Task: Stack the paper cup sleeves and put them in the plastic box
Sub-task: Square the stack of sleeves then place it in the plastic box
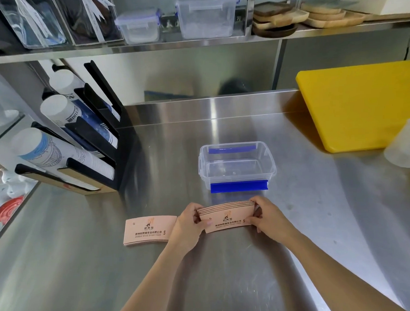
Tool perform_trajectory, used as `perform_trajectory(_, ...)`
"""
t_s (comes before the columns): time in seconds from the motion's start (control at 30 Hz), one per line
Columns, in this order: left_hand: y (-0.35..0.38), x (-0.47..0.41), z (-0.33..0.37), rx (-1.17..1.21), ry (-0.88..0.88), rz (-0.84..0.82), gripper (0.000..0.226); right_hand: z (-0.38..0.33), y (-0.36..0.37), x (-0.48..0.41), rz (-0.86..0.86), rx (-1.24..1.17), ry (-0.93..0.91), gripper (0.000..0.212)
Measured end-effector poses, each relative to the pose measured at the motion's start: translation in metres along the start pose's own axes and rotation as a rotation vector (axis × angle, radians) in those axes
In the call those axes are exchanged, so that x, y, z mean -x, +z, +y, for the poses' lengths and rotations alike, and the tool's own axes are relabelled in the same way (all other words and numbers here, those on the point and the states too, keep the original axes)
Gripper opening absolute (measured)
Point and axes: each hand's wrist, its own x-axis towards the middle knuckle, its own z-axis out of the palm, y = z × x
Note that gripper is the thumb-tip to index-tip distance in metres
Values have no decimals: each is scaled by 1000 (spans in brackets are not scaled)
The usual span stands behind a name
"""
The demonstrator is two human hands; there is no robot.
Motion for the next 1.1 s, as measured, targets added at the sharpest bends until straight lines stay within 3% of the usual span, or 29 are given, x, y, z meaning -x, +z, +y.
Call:
perform_trajectory(0.17, -1, 1, -1, 34, 30, 23, 20, 2, 0, -1, 36, -97, -6, 15)
perform_trajectory(0.37, -1, 3, -8, 235, -34, 92, 33, 3, 5, 0, 39, -99, -10, 11)
perform_trajectory(0.53, 1, 10, -10, 45, 23, 101, 13, 3, 12, 4, 29, -48, -59, 22)
perform_trajectory(0.77, 0, 12, -11, -37, 43, 154, 16, -6, 20, 8, 83, -51, -59, 19)
perform_trajectory(0.87, -14, 15, -7, 25, 26, 194, 14, -19, 25, 8, 102, -81, -60, 20)
perform_trajectory(1.0, -59, 29, 1, 168, -19, 351, 32, -62, 47, 6, 53, -231, -115, 14)
perform_trajectory(1.1, -91, 35, 1, 225, -61, 392, 31, -88, 65, 3, 27, -342, -110, 15)
